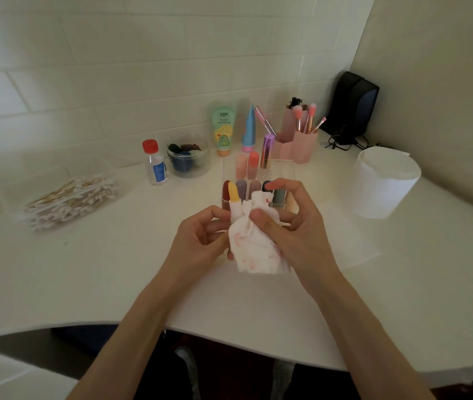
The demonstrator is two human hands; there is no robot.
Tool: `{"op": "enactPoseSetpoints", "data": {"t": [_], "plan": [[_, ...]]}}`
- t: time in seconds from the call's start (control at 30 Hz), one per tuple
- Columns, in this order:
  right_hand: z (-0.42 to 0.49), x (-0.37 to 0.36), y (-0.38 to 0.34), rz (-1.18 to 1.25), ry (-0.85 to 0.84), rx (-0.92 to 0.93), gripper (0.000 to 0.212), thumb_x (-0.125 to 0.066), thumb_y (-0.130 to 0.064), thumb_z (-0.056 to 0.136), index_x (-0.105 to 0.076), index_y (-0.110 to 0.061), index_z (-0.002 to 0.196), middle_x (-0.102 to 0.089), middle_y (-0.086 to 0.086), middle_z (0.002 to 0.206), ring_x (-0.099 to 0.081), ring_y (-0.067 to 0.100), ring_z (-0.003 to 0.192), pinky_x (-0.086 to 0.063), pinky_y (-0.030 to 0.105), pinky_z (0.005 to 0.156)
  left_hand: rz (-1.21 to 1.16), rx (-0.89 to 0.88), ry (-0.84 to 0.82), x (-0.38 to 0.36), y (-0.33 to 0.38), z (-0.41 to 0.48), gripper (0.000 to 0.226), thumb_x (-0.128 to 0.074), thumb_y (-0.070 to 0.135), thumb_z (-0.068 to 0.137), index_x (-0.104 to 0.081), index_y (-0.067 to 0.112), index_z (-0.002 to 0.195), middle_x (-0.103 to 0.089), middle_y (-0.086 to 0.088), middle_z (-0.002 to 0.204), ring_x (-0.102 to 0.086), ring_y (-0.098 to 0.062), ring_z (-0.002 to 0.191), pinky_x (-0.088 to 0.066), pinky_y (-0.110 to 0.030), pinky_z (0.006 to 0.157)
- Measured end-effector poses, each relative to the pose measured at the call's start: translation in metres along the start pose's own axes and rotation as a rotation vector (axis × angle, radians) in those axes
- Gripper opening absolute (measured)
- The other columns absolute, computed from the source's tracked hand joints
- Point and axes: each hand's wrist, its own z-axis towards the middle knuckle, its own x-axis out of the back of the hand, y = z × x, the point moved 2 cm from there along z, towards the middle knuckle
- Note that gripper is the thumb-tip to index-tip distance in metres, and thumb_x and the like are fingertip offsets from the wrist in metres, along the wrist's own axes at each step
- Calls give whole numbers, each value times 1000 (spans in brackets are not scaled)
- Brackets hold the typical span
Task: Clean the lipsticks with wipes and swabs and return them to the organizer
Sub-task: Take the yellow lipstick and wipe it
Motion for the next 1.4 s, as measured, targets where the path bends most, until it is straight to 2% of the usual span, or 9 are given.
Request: {"op": "enactPoseSetpoints", "data": {"t": [0.13, 0.33, 0.5, 0.63, 0.73, 0.93, 1.03, 1.2, 1.4], "plan": [[-1, -4, 2, -116, -20, 101, 16, -73, -20, 92, -74, -23, 108, -74, -14, 102, -70, 5, 95, -56, 16, 73, -47, 2, 5, -2, 1, -1, 18, -63, 5, 92, -61, -7, 104, -74, -15, 86, -55, -29, 61, -50, -26, 57], [-3, -5, 2, -51, -91, 47, 24, -73, -36, 79, -71, -39, 102, -71, -33, 96, -68, -2, 96, -55, 13, 74, -34, 13, -9, -2, 0, -2, 27, -62, 19, 92, -67, 2, 113, -71, -25, 93, -58, -35, 73, -53, -27, 64], [-1, 7, 2, -86, 10, 67, 37, -80, -15, 87, -70, -27, 120, -71, -19, 114, -69, 9, 104, -62, 28, 80, -43, -7, 11, -1, 5, -2, 27, -57, 18, 96, -65, 0, 115, -68, 3, 81, -47, -15, 57, -41, -18, 54], [0, 16, 6, -34, 64, -44, 54, -83, -8, 80, -60, -29, 124, -72, -22, 111, -72, 6, 98, -62, 27, 72, -72, -22, 6, 1, 9, -4, 26, -54, 17, 99, -62, -3, 114, -67, -9, 90, -41, -20, 59, -32, -22, 53], [0, 18, 9, -120, 16, -48, 44, -81, -8, 82, -69, -30, 118, -73, -24, 102, -71, 2, 94, -58, 21, 68, -96, -15, -39, 1, 11, -3, 25, -52, 16, 100, -62, -4, 113, -66, -12, 91, -39, -21, 58, -29, -24, 53], [-1, 15, 8, -135, -45, 6, 43, -81, -8, 85, -72, -27, 123, -76, -12, 111, -71, 9, 101, -61, 28, 79, -96, 21, -119, -2, 8, -4, 26, -53, 14, 100, -62, -5, 114, -69, -15, 92, -44, -19, 56, -32, -24, 53], [-2, 14, 8, -103, -47, -2, 54, -85, -14, 81, -68, -24, 131, -75, -9, 116, -72, 9, 105, -61, 27, 82, -54, 21, -138, -2, 8, -5, 25, -51, 12, 102, -63, -5, 115, -71, -13, 93, -47, -18, 57, -37, -21, 54], [-5, 16, 7, 13, -56, -151, 22, -73, -31, 92, -77, -18, 110, -78, 0, 96, -75, 22, 89, -60, 31, 74, -18, 29, -135, -2, 9, -5, 27, -48, 15, 103, -64, -2, 117, -70, -8, 95, -48, -14, 58, -37, -20, 54], [-5, 11, 8, 59, -99, -194, 43, -68, -45, 83, -72, -12, 111, -72, 9, 99, -69, 29, 95, -54, 28, 76, 35, 18, -154, -3, 8, -4, 26, -46, 14, 106, -63, -3, 115, -68, -2, 88, -48, -13, 56, -36, -23, 54]]}}
